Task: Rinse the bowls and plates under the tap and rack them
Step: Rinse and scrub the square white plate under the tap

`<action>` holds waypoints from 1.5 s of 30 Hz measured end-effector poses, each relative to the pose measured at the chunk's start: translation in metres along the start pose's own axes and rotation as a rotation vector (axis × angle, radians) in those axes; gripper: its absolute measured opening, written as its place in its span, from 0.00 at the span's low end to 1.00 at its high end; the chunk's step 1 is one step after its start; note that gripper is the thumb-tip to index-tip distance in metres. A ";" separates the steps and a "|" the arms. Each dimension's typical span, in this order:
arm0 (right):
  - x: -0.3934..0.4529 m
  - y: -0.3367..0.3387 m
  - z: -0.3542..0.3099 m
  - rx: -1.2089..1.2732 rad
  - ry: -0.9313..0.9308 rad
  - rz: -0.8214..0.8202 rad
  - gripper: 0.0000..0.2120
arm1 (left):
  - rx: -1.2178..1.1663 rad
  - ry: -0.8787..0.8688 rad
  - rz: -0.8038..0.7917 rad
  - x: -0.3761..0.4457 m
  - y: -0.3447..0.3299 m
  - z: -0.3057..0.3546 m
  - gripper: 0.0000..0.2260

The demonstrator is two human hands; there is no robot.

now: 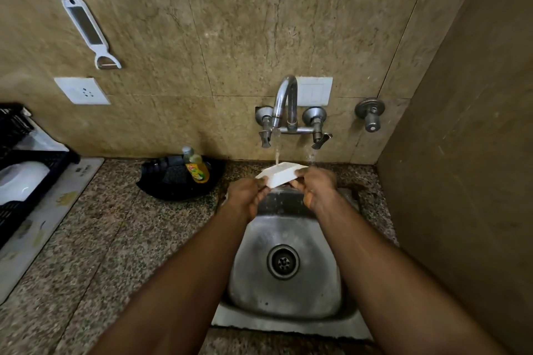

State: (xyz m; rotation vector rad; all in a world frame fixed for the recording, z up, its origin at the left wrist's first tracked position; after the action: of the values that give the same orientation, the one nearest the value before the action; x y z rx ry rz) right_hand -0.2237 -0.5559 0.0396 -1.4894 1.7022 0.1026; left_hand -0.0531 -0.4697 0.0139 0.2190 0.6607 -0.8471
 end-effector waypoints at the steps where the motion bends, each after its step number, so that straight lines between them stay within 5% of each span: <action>1: -0.001 0.005 -0.001 -0.027 0.004 0.006 0.16 | 0.039 0.007 -0.013 0.000 -0.003 -0.002 0.05; 4: -0.009 0.013 -0.009 -0.159 0.076 -0.033 0.19 | 0.126 0.036 -0.077 -0.003 -0.011 -0.009 0.07; 7: -0.022 0.012 -0.014 -0.363 0.204 -0.152 0.21 | 0.211 0.079 -0.174 -0.009 -0.017 -0.018 0.19; 12: -0.064 -0.013 -0.019 -0.992 0.678 -0.511 0.16 | 0.157 0.132 -0.242 -0.007 -0.023 -0.023 0.35; 17: -0.097 -0.026 -0.006 -1.558 1.068 -0.658 0.10 | -0.028 0.097 -0.206 -0.009 -0.020 -0.009 0.25; 20: -0.101 -0.027 -0.001 -1.694 1.093 -0.695 0.12 | -0.036 0.027 -0.117 -0.014 -0.012 0.001 0.13; 25: -0.068 -0.024 -0.026 -1.441 0.824 -0.545 0.24 | -0.091 -0.027 -0.079 -0.019 -0.006 0.006 0.08; 31: -0.042 -0.020 -0.116 -0.873 0.817 0.002 0.04 | -0.201 -0.029 -0.053 -0.016 -0.004 0.005 0.09; 39: -0.004 -0.038 -0.134 -0.938 0.785 0.106 0.10 | -0.120 -0.084 -0.043 -0.022 -0.011 0.011 0.08; 45: 0.034 -0.007 -0.084 -0.088 0.171 0.018 0.10 | -0.062 -0.176 -0.061 -0.021 -0.005 0.019 0.08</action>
State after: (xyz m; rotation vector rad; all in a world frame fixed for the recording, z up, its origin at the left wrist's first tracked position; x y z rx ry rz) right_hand -0.2595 -0.6314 0.0746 -1.5861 1.8678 0.0615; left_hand -0.0583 -0.4683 0.0422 0.0675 0.5293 -0.8924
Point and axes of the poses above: each hand's wrist, its own x-axis towards the middle knuckle, its own y-axis out of the back of the hand, z = x × y, the point moved 10 cm from there along x, towards the middle knuckle, and after that the axes turned 14 degrees about x, right-handed, at the moved point
